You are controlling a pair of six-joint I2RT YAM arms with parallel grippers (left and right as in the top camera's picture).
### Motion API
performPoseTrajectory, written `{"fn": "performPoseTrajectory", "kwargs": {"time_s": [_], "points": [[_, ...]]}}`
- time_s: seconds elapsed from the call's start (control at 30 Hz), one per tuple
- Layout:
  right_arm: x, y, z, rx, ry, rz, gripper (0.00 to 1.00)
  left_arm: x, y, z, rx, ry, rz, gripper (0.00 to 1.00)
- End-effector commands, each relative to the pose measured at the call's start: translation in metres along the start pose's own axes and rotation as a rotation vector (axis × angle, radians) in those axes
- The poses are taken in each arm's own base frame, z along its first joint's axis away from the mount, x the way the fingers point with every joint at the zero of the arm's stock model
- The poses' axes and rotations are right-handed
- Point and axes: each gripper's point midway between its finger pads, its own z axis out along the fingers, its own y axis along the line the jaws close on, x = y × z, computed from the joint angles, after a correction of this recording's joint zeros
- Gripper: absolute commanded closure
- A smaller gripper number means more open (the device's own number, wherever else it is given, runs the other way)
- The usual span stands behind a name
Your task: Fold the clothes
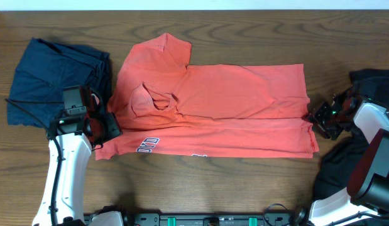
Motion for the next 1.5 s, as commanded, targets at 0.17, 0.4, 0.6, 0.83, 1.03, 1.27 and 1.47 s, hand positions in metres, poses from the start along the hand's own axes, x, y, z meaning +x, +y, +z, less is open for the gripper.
{"fn": "performPoseTrajectory", "kwargs": {"time_s": [0.17,0.4,0.6,0.83,1.03,1.27,1.47], "points": [[-0.002,0.014,-0.008,-0.053,-0.007,-0.04,0.84,-0.01,-0.002,-0.006,0.013,-0.034,-0.001,0.39],[-0.012,0.006,-0.014,-0.054,-0.036,-0.062,0.58,-0.01,-0.002,-0.006,0.013,-0.033,-0.001,0.39],[-0.013,0.031,-0.037,-0.294,-0.016,-0.119,0.64,-0.01,-0.002,-0.006,0.013,-0.033,-0.001,0.39],[0.02,0.022,-0.032,-0.214,0.101,-0.086,0.61,-0.013,-0.003,-0.006,0.016,-0.045,0.0,0.39],[0.027,-0.01,-0.011,0.042,0.08,0.018,0.53,-0.013,-0.003,-0.006,0.017,-0.047,0.0,0.39],[0.016,-0.007,0.003,-0.005,0.006,0.05,0.6,-0.013,-0.003,-0.006,0.017,-0.047,0.0,0.39],[0.011,0.017,0.001,-0.147,-0.002,0.011,0.68,-0.013,-0.003,-0.006,0.017,-0.047,0.0,0.39]]}}
